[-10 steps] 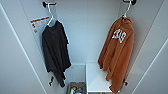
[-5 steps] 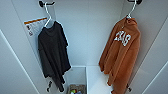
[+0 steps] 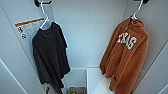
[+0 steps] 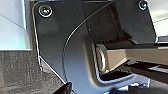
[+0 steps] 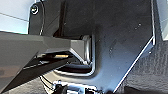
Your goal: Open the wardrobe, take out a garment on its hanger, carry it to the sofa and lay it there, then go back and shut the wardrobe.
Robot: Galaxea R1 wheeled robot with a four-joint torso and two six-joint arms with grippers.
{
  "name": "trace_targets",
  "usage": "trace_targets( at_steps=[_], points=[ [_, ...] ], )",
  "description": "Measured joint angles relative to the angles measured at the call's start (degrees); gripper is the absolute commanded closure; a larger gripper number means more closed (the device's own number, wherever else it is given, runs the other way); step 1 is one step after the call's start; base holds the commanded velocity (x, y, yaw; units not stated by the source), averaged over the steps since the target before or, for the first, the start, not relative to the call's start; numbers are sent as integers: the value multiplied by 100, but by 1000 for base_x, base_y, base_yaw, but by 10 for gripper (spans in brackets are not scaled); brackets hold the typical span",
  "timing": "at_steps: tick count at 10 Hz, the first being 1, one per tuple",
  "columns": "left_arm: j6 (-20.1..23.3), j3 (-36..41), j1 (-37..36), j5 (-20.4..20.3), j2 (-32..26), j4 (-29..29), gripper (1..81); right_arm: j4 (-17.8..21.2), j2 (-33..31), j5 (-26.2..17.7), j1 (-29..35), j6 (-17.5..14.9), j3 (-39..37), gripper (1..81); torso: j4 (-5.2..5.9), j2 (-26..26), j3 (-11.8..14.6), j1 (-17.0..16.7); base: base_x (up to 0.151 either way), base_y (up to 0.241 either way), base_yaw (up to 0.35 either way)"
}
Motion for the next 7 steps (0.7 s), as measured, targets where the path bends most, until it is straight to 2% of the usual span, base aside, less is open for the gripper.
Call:
trace_targets(
  at_steps=[4, 5, 7],
  points=[
    [0, 0, 9, 5, 2, 2, 10, 1, 2, 27, 21, 2, -1, 10, -22, 0, 0, 2, 0, 0, 0],
    [0, 0, 48, 28, 2, 2, 10, 1, 2, 22, 9, 2, -1, 10, -112, 0, 0, 0, 0, 0, 0],
    [2, -13, -2, 35, 29, 2, 10, 4, 0, 22, 15, 2, -1, 10, -472, 0, 0, 0, 0, 0, 0]
  ],
)
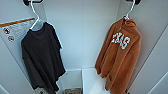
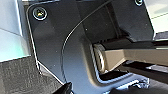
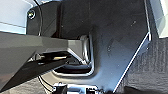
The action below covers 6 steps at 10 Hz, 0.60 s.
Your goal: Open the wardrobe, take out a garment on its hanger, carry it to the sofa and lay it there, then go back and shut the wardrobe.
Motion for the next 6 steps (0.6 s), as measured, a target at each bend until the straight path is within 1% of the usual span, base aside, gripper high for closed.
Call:
trace_targets(
  at_steps=[6],
  points=[
    [0, -4, 2, 1, 32, 162, 10, 0, 15, -2, -15, 2, 0, 10, -1218, 0, 11, 0, 0, 0, 0]
  ],
)
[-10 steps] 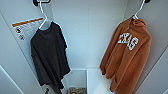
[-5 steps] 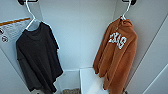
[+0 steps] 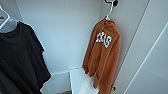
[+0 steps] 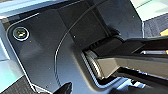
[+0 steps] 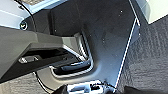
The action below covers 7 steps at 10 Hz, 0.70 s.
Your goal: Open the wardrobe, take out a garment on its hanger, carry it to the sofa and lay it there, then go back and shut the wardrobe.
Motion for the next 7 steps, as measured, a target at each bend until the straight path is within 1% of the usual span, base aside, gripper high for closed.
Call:
trace_targets(
  at_steps=[1, 2, 3, 6, 7],
  points=[
    [0, 0, -16, -1, 0, 0, 10, 0, 0, 2, -16, 0, 0, 10, -144, 0, 5, -2, 0, 0, 0],
    [0, 0, -20, -6, 0, 1, 10, 0, 0, 0, -33, 0, 1, 10, -217, 0, 15, -2, 0, 0, 0],
    [-2, 0, -7, 7, 0, 1, 10, -2, 2, 2, -46, -2, 1, 10, -236, 2, 77, 0, 0, 0, 0],
    [-2, 0, -27, 7, 2, 1, 10, -2, 0, 5, -49, -2, 10, 10, -240, -2, 562, -3, 0, 0, 0],
    [-2, 9, -71, 5, 2, 1, 10, -2, 2, 5, -54, 0, 10, 10, -240, -7, 602, -10, 0, 0, 0]
  ],
)
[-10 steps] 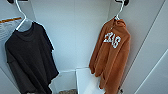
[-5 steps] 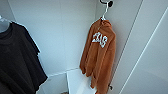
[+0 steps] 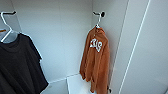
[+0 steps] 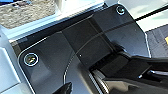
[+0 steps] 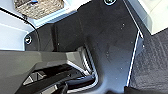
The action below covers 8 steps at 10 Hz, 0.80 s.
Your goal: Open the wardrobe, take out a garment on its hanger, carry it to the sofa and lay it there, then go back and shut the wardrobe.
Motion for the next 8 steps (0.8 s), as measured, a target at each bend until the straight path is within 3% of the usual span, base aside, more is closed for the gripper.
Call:
trace_targets(
  at_steps=[5, 8],
  points=[
    [0, 404, -690, 20, -265, -1, 10, -1, -13, -22, -28, -2, -4, 10, -2, 0, 48, 2, 0, 0, 0],
    [-16, 1577, -905, 188, -868, -6, 10, -1, -15, -20, -23, 0, -4, 10, -2, 0, 48, 2, 0, 0, 0]
  ],
)
